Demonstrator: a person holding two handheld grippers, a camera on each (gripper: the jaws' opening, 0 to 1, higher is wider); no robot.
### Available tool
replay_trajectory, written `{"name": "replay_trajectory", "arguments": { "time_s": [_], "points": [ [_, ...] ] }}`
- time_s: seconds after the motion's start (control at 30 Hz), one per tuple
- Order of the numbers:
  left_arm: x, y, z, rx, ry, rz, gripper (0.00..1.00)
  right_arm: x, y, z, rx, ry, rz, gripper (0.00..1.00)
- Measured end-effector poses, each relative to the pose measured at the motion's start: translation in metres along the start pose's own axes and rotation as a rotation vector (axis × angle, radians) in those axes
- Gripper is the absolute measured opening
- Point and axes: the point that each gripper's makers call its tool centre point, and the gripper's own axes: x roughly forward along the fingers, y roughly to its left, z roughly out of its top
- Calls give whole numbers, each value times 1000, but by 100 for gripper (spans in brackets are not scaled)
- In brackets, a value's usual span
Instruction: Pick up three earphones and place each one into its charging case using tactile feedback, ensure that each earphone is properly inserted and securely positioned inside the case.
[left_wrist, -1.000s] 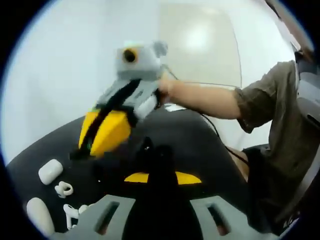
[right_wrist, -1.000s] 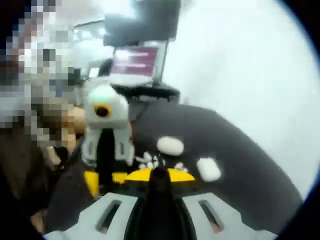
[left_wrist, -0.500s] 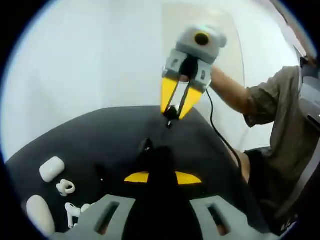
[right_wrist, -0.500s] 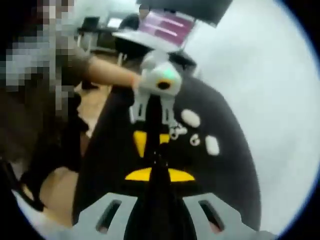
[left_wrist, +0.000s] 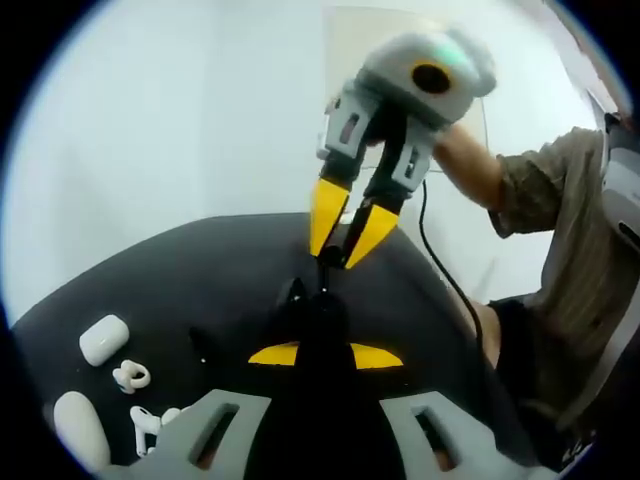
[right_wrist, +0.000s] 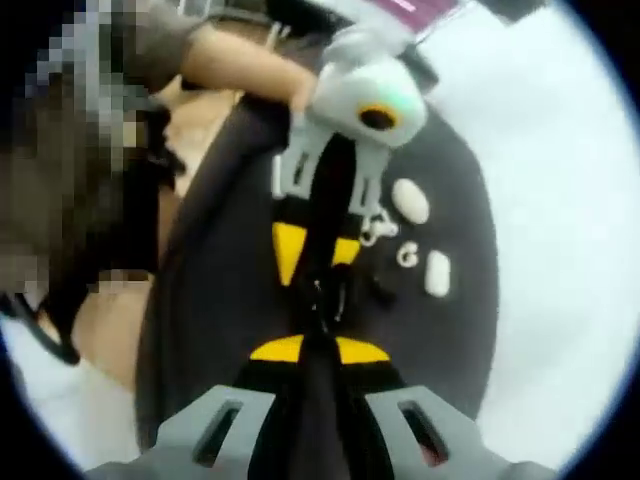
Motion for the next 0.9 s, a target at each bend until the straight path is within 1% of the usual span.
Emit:
{"name": "replay_trajectory", "arguments": {
  "time_s": [0.1, 0.3, 0.33, 0.4, 0.43, 0.53, 0.63, 0.73, 0.9],
  "points": [
    [1, -1, 0, -2, -1, 0, 14, 1, 2, 1, -44, 59, 19, 13],
    [4, -6, 1, 3, 1, 1, 14, 5, 5, 1, -74, 116, 56, 13],
    [5, -7, 2, 4, 0, 1, 14, 5, 6, 0, -82, 132, 68, 13],
    [6, -9, 2, 6, 1, 2, 14, 5, 4, 0, -89, 154, 67, 13],
    [6, -10, 3, 7, 0, 2, 14, 4, 5, -2, -89, 177, 82, 13],
    [7, -12, 3, 10, 1, 2, 14, 2, 2, -3, -106, 197, 77, 13],
    [8, -14, 4, 11, 0, 2, 14, 1, 2, -3, -125, 219, 88, 13],
    [9, -16, 5, 12, 0, 2, 14, 2, 2, -5, -142, 257, 101, 13],
    [8, -15, 5, 13, 0, 2, 14, 3, 0, 2, -159, 268, 105, 13]
  ]
}}
